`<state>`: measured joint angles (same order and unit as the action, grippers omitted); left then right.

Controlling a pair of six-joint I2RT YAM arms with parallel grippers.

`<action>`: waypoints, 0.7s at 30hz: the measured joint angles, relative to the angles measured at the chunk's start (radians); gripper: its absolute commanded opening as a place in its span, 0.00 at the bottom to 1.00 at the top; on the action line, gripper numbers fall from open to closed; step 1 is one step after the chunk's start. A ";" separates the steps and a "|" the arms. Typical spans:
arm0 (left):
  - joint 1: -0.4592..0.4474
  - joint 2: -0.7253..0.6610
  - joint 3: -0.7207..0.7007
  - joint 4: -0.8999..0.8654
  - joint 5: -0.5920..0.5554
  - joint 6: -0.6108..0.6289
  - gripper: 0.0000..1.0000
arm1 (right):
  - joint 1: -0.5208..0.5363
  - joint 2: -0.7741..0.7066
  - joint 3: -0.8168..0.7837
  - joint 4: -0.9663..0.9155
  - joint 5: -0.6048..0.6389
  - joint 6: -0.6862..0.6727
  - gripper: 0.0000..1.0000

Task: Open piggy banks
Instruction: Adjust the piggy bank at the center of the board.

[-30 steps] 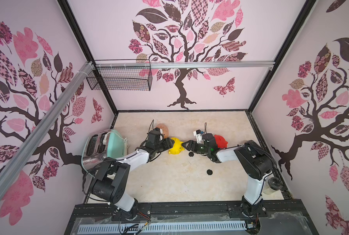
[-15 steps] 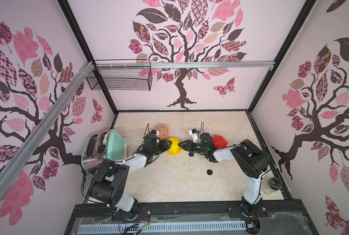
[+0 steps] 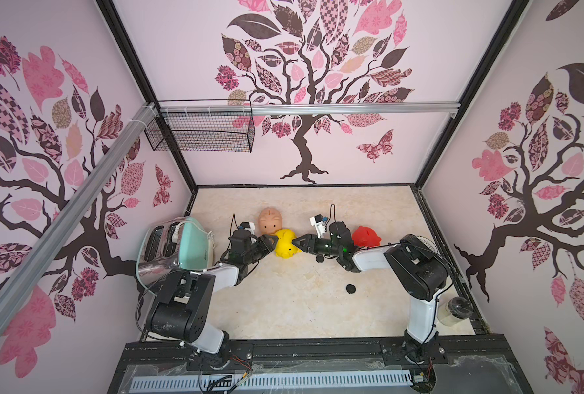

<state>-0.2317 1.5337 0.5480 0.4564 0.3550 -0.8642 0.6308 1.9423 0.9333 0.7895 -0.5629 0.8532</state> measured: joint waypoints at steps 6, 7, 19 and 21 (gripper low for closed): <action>0.037 -0.012 -0.019 -0.017 -0.052 0.001 0.49 | 0.041 0.001 0.075 -0.024 0.000 0.000 0.52; 0.038 -0.006 -0.024 -0.037 -0.055 0.004 0.49 | 0.047 0.003 0.090 -0.024 0.000 -0.001 0.52; 0.056 0.040 -0.045 -0.129 0.006 0.030 0.52 | 0.093 0.051 0.174 -0.073 0.000 -0.036 0.53; 0.056 0.029 -0.045 -0.145 0.004 0.041 0.52 | 0.093 0.037 0.171 -0.108 0.014 -0.071 0.54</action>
<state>-0.1761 1.5627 0.5034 0.3115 0.3592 -0.8230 0.7242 1.9789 1.1038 0.6811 -0.5488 0.7822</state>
